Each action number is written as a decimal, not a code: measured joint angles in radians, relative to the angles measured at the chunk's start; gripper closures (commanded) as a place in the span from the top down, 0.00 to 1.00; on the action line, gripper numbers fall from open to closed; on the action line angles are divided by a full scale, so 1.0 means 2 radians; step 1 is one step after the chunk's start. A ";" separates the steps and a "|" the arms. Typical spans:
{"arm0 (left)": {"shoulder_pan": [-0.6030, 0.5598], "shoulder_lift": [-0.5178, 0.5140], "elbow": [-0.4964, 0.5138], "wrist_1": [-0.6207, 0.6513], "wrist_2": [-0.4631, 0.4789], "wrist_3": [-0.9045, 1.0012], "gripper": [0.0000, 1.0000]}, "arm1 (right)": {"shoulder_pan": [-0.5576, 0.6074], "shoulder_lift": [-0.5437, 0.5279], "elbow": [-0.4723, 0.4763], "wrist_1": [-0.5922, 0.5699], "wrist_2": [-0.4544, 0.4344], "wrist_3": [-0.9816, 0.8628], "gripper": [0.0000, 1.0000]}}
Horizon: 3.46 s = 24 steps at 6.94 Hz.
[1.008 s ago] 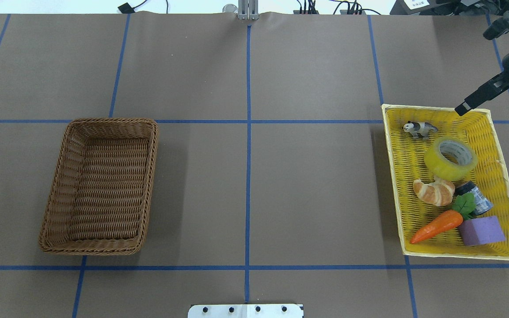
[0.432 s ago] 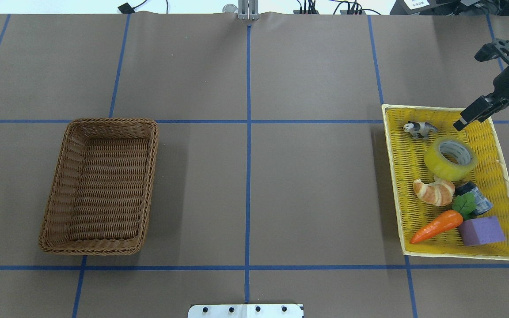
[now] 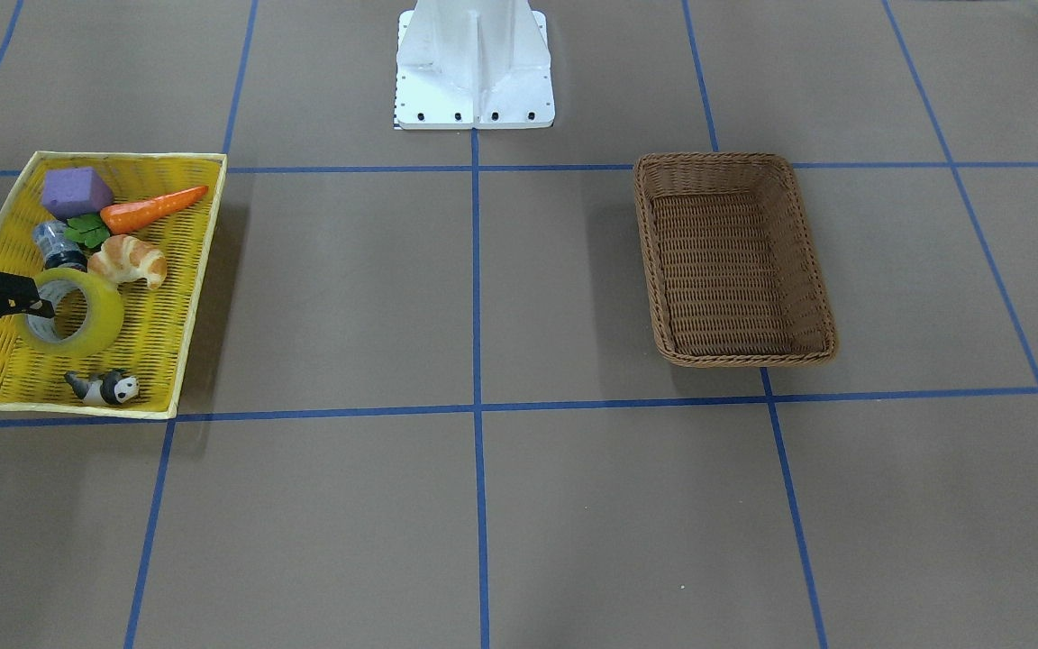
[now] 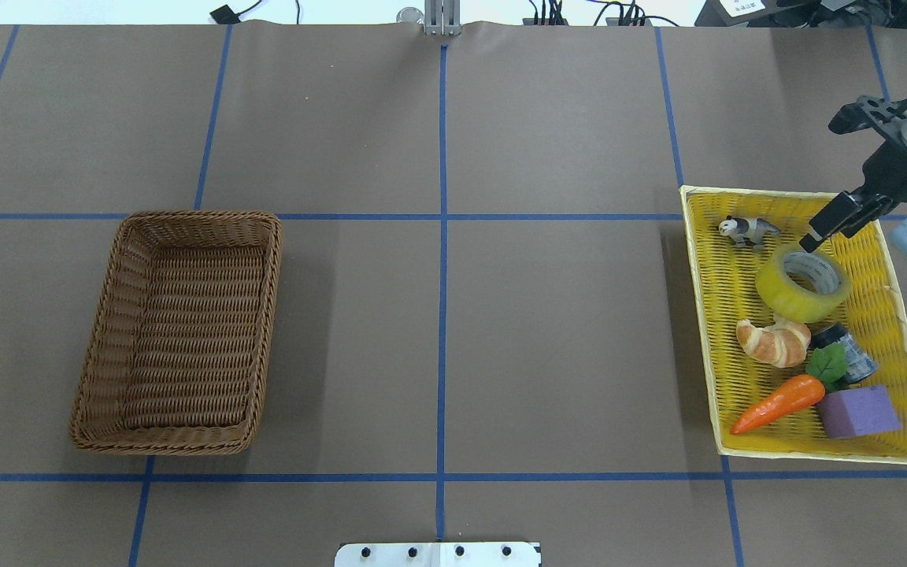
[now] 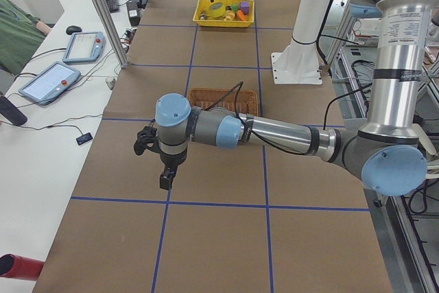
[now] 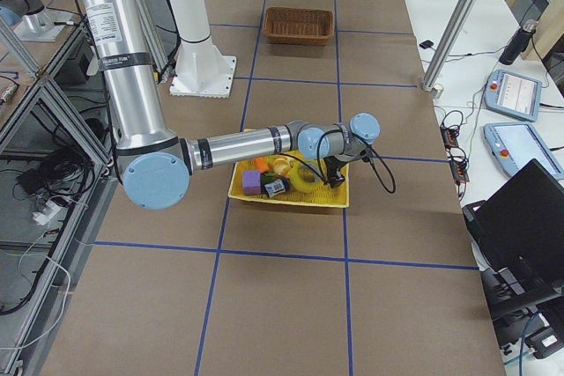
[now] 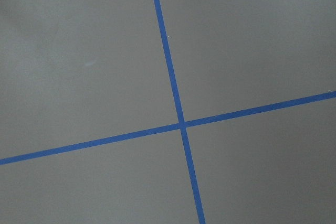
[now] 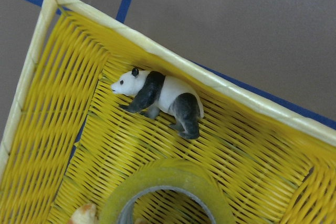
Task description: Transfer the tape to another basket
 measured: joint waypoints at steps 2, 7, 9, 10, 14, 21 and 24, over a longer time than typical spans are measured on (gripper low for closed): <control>0.005 0.000 0.001 0.000 0.000 0.000 0.98 | -0.004 -0.009 -0.002 0.000 -0.001 -0.003 1.00; 0.008 0.000 0.000 0.000 0.000 0.000 0.98 | -0.013 -0.027 -0.003 0.000 0.000 -0.008 0.99; 0.008 0.000 0.000 0.000 0.000 0.000 0.98 | -0.018 -0.028 -0.005 0.000 0.001 -0.007 0.45; 0.008 0.000 0.000 -0.001 0.000 0.001 0.98 | -0.019 -0.028 -0.006 0.000 0.002 -0.005 0.10; 0.008 0.000 -0.001 -0.001 0.000 0.002 0.98 | -0.020 -0.027 -0.005 0.001 0.000 -0.009 0.00; 0.009 -0.004 -0.021 -0.010 0.000 -0.003 0.99 | 0.036 0.038 0.099 0.001 0.068 0.078 0.00; 0.036 0.001 -0.025 -0.168 0.000 -0.184 0.98 | 0.007 0.089 0.134 0.107 0.061 0.283 0.00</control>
